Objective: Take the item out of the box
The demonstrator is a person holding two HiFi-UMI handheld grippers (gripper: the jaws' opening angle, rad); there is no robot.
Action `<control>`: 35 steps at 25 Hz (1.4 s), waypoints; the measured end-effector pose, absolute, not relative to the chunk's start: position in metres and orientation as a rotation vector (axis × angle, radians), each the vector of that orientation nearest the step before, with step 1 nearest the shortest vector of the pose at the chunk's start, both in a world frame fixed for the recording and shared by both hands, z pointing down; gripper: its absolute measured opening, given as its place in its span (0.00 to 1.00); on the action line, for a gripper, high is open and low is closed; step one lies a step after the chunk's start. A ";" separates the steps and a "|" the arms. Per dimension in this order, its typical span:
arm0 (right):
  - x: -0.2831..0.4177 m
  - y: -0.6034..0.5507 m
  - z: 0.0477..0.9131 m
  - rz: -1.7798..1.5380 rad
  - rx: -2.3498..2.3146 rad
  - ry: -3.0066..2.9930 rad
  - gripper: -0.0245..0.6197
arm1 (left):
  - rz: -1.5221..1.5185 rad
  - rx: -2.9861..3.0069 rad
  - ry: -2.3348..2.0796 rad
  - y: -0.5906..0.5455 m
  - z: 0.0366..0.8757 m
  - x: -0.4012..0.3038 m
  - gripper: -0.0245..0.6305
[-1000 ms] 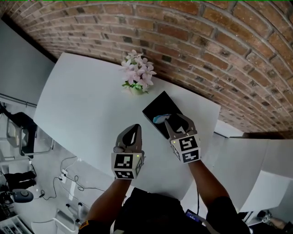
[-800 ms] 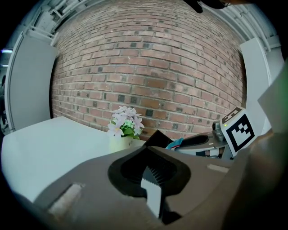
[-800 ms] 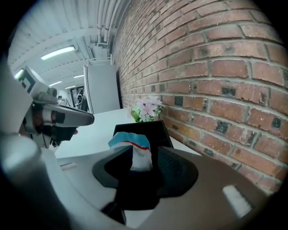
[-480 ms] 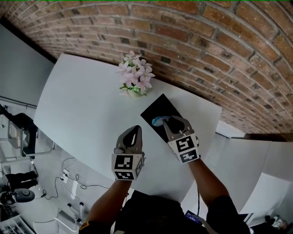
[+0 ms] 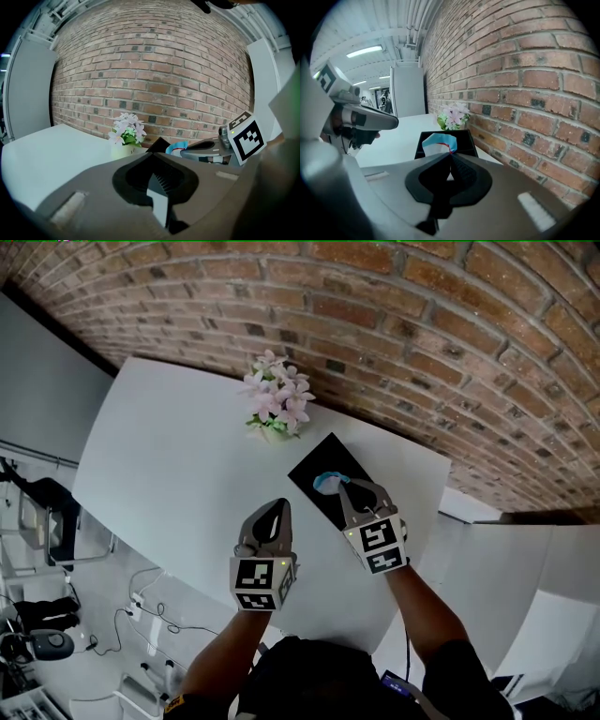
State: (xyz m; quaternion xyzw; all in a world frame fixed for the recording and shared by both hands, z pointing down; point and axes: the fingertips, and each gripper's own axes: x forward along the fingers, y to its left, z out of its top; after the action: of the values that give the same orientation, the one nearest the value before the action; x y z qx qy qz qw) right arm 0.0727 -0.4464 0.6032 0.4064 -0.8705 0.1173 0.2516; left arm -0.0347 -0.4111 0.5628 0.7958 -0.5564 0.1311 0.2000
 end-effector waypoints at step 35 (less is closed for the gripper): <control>0.042 -0.223 0.464 0.265 1.523 -2.410 0.05 | 0.169 2.440 -1.544 -0.230 0.451 -0.075 0.04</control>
State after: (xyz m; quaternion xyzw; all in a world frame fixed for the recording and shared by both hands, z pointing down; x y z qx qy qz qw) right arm 0.0420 -0.2232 0.4640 0.5266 -0.8337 0.0915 0.1387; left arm -0.0751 -0.2299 0.4509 0.8370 -0.5297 0.0580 0.1240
